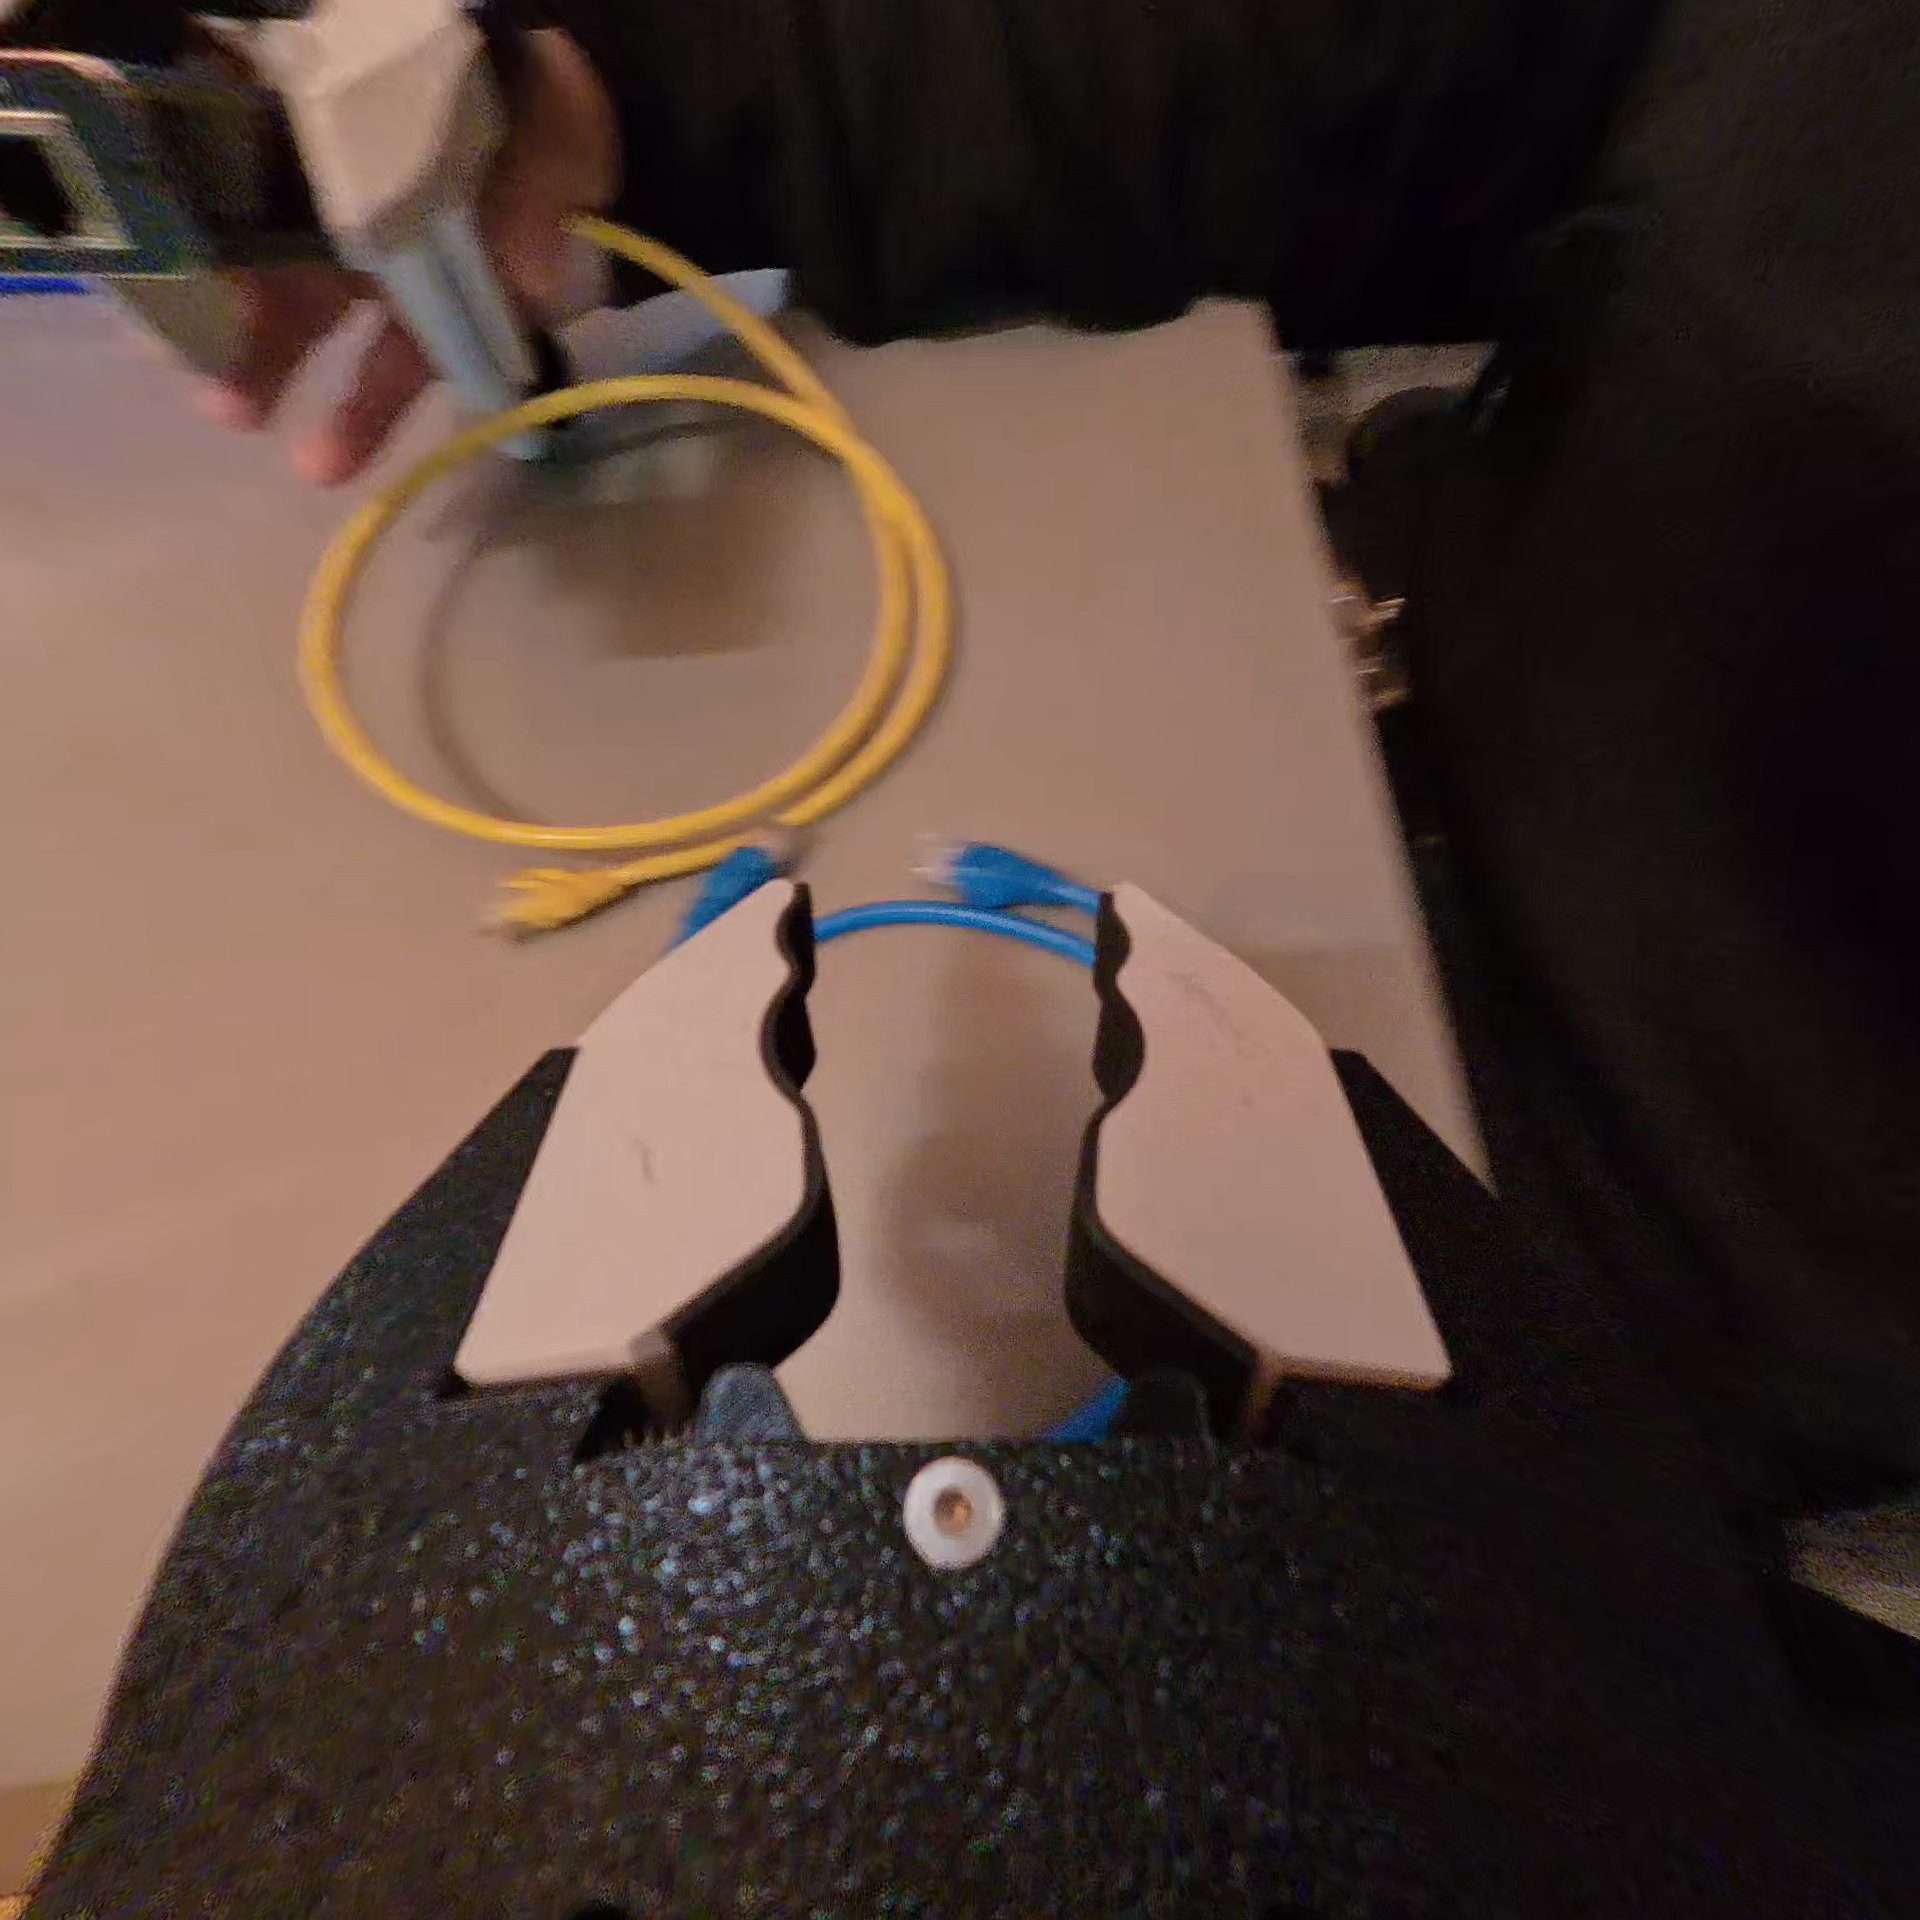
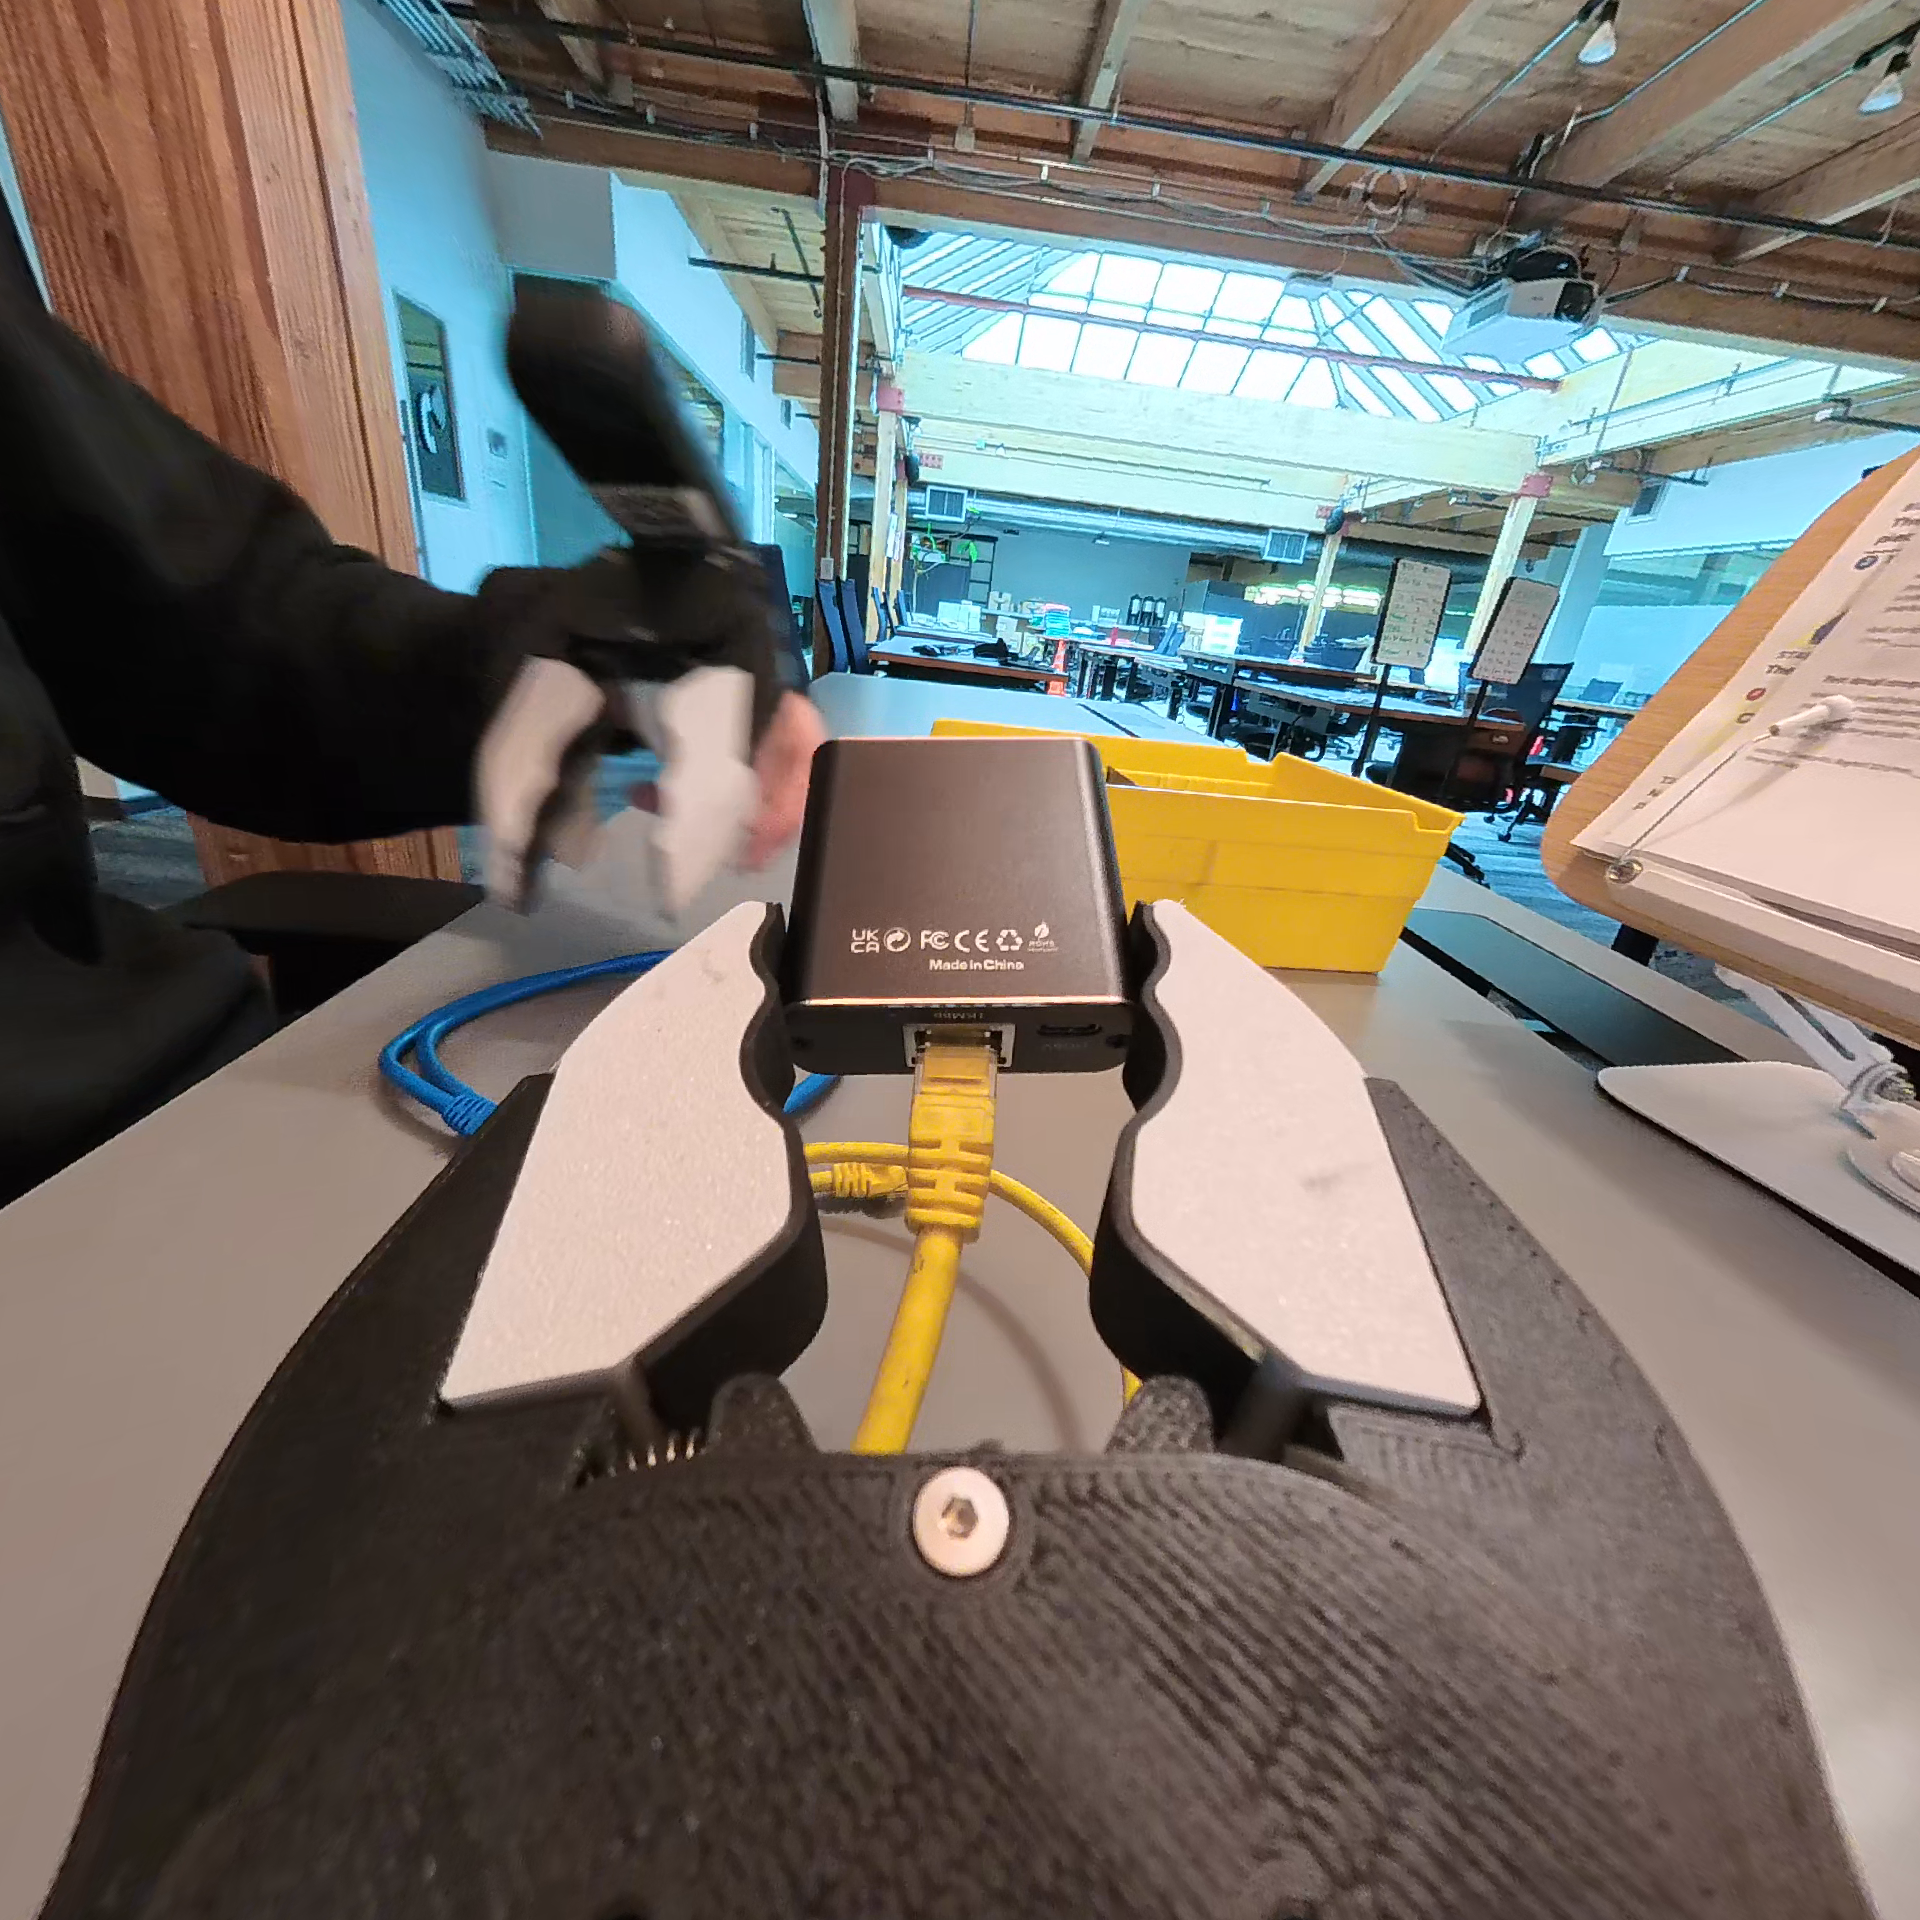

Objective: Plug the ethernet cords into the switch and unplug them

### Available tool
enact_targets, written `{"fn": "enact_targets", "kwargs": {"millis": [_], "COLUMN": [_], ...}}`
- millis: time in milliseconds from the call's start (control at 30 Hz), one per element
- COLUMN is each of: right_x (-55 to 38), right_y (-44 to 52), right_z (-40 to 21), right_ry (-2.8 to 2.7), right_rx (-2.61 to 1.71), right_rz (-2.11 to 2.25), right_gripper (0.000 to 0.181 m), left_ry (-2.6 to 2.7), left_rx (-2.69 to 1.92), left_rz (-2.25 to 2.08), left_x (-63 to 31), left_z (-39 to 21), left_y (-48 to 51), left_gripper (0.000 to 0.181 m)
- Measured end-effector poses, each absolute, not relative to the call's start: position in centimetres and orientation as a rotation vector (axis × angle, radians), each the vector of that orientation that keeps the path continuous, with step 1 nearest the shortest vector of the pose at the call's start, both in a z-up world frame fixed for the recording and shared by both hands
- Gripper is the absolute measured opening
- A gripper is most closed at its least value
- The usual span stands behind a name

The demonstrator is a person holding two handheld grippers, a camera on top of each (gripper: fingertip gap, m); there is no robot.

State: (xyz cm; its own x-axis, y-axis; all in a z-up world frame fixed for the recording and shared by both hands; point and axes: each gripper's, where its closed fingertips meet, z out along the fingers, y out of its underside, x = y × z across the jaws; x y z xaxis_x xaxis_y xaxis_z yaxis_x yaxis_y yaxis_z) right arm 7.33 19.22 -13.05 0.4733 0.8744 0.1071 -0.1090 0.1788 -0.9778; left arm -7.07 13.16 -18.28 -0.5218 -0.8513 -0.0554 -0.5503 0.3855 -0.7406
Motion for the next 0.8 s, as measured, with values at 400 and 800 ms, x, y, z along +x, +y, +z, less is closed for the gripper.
{"fn": "enact_targets", "kwargs": {"millis": [400,800], "right_x": [6.8,6.6], "right_y": [19.2,19.8], "right_z": [-13.5,-13.8], "right_ry": [-0.857,-0.843], "right_rx": [-1.209,-1.254], "right_rz": [0.809,0.783], "right_gripper": [0.061,0.061], "left_ry": [2.441,2.152], "left_rx": [-1.296,-1.474], "left_rz": [-1.135,-0.675], "left_x": [-2.3,-1.9], "left_z": [-25.1,-19.9], "left_y": [17.4,21.0], "left_gripper": [0.024,0.012]}}
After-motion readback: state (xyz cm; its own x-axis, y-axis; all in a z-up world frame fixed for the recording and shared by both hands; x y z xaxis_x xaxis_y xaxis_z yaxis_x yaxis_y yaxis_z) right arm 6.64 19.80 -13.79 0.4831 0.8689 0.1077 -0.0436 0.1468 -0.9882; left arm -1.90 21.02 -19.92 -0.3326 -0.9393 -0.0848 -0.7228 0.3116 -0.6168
